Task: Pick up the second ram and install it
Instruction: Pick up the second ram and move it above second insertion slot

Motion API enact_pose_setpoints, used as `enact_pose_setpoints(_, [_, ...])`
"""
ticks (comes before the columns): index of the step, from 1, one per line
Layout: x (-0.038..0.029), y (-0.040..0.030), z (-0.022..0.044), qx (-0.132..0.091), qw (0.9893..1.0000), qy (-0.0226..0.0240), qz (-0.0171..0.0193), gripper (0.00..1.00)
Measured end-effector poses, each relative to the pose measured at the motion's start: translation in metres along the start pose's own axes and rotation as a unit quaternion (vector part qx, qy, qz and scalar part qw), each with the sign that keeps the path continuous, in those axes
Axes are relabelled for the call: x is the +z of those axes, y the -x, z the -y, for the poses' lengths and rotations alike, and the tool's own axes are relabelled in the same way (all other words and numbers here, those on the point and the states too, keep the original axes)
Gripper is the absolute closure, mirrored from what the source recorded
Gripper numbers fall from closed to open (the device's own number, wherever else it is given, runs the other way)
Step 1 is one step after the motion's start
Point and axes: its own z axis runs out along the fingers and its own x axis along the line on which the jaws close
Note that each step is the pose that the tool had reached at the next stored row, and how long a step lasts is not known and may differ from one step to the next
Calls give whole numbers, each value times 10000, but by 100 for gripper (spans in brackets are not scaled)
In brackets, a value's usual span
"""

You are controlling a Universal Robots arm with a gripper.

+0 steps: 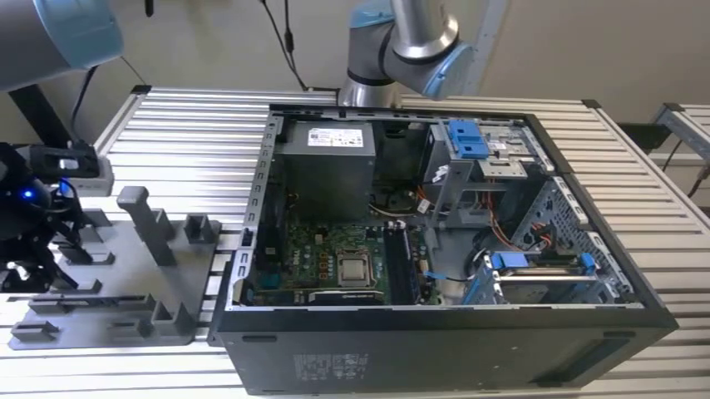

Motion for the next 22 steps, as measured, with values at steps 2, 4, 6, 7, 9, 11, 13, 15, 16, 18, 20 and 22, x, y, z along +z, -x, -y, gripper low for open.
enact_pose_setpoints(2, [35,-14,1,-32,10000,2,1,58])
enact_pose_setpoints(4, [71,-26,1,-66,10000,4,0,58])
enact_pose_setpoints(6, [106,-40,2,-101,9999,8,0,58])
enact_pose_setpoints(7, [124,-46,2,-117,9999,9,0,58])
enact_pose_setpoints(9, [160,-55,2,-143,9999,11,0,58])
enact_pose_setpoints(11, [196,-62,3,-162,9999,12,0,58])
enact_pose_setpoints(13, [230,-75,11,-173,9998,16,0,58])
enact_pose_setpoints(15, [266,-78,13,-176,9998,17,0,58])
enact_pose_setpoints(16, [284,-81,15,-181,9998,17,0,58])
enact_pose_setpoints(18, [319,-88,15,-188,9998,17,0,58])
enact_pose_setpoints(20, [354,-96,16,-192,9998,18,0,58])
enact_pose_setpoints(22, [369,-107,16,-193,9998,19,-1,58])
